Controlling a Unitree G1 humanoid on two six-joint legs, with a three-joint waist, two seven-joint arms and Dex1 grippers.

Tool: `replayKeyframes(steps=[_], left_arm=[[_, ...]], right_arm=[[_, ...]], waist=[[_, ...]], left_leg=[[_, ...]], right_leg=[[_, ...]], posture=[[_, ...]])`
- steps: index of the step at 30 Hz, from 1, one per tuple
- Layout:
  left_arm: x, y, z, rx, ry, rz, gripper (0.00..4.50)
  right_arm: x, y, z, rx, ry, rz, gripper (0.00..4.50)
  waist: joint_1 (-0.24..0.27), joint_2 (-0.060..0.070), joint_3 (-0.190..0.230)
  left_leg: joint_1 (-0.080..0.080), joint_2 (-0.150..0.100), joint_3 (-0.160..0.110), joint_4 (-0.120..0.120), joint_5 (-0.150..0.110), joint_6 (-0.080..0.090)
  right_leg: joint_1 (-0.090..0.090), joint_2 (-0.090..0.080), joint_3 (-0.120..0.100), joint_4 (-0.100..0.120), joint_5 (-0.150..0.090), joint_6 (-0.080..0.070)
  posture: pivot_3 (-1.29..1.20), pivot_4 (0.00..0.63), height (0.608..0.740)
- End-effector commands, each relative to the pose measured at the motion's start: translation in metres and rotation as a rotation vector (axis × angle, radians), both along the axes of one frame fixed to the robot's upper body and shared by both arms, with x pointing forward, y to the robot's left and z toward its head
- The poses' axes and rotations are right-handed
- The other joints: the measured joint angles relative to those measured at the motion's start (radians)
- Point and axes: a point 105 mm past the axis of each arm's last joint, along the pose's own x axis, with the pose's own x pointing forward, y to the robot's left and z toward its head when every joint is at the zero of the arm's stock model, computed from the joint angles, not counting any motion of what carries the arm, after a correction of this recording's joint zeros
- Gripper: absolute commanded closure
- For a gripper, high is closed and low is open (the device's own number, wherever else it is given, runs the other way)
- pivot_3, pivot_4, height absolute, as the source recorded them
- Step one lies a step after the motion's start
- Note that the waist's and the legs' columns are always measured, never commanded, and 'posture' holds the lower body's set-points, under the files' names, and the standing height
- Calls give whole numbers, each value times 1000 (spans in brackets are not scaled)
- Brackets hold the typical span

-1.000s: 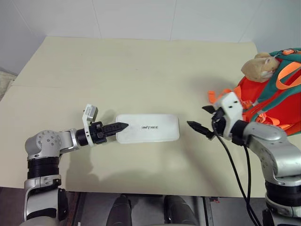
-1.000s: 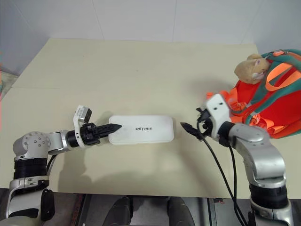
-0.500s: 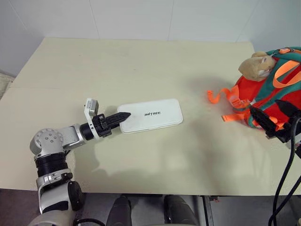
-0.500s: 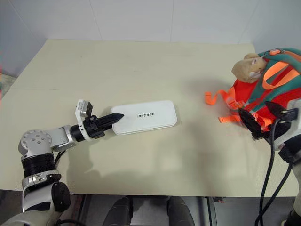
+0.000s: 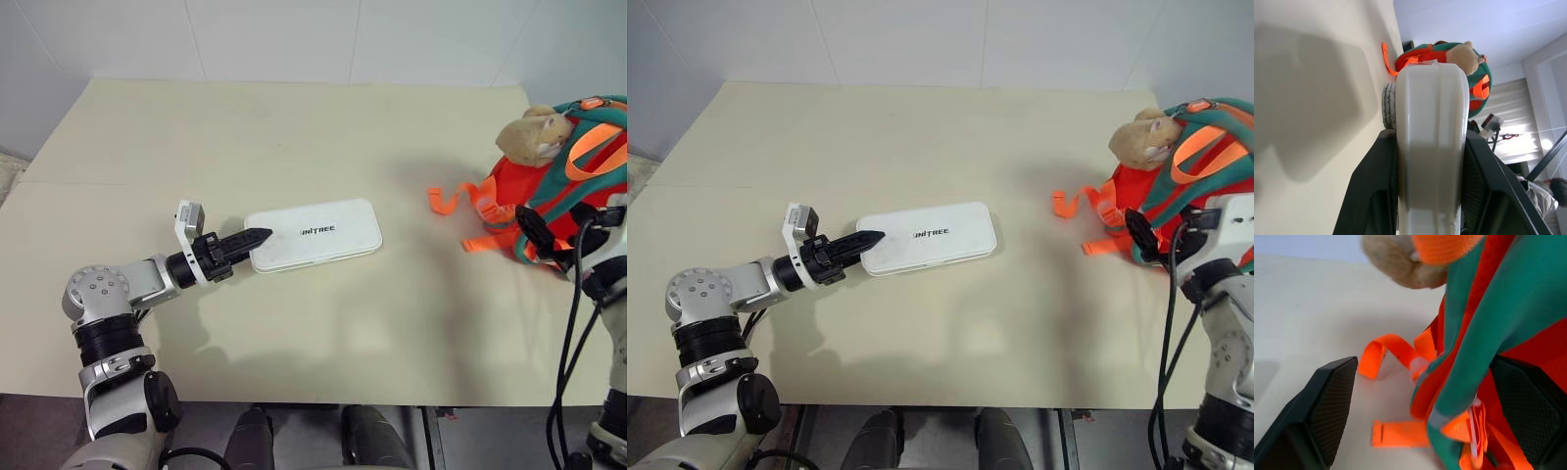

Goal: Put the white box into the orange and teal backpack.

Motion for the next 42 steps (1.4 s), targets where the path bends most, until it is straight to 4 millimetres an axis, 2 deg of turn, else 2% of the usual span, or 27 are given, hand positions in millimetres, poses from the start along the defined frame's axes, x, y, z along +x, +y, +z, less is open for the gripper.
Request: replayKeyframes(steps=[1,12,15,19,26,27,30,34,37,42], left_arm=[[-6,1,15,-29,-69,-7,3249],[-11,5,13,-27,-75,21,3249],[-12,6,14,-26,-80,24,3249],[-13,8,13,-24,-80,36,3249],[-11,16,14,-14,-87,74,3249],[-9,17,14,-10,-88,82,3249],[-6,20,16,-5,-96,99,3249],[-5,26,18,3,-103,117,3249],[-3,36,20,15,-109,148,3249],[1,51,27,23,-134,201,3249]], right_arm=[[11,-3,11,-17,-60,-34,0],[41,-5,20,20,-107,-90,0],[42,1,23,28,-127,-81,613],[39,11,23,27,-126,-33,2000],[33,47,35,49,-133,101,4347],[32,58,36,63,-133,142,4500],[20,100,39,85,-121,316,4500],[1,138,46,105,-115,492,4500],[-18,167,60,128,-128,654,4500],[-35,184,71,118,-133,778,4500]], waist=[[0,0,0],[1,0,0],[1,0,0],[2,0,0],[-5,0,0],[-6,0,0],[-11,0,0],[-13,0,0],[-16,0,0],[-20,0,0]], left_leg=[[0,0,0,0,0,0],[0,0,0,-1,1,-1],[0,0,0,-1,1,-1],[0,0,0,-2,1,-1],[0,0,0,-1,1,-2],[0,0,0,-1,1,-2],[0,0,0,-2,1,-2],[0,0,0,-3,1,-2],[-1,0,0,-4,1,-2],[0,0,0,-4,0,-1]], right_leg=[[0,0,0,0,0,0],[0,0,0,-1,0,0],[0,0,0,-1,0,0],[0,0,0,-1,0,0],[0,0,0,-1,0,0],[0,0,0,0,0,0],[-1,0,0,0,0,0],[-1,0,0,-1,0,0],[-1,0,0,-2,0,0],[-1,0,0,-2,0,0]], posture=[[0,150,740],[0,150,740],[0,150,740],[0,150,740],[0,150,740],[0,150,740],[0,150,740],[0,150,740],[0,150,740],[0,150,740]])
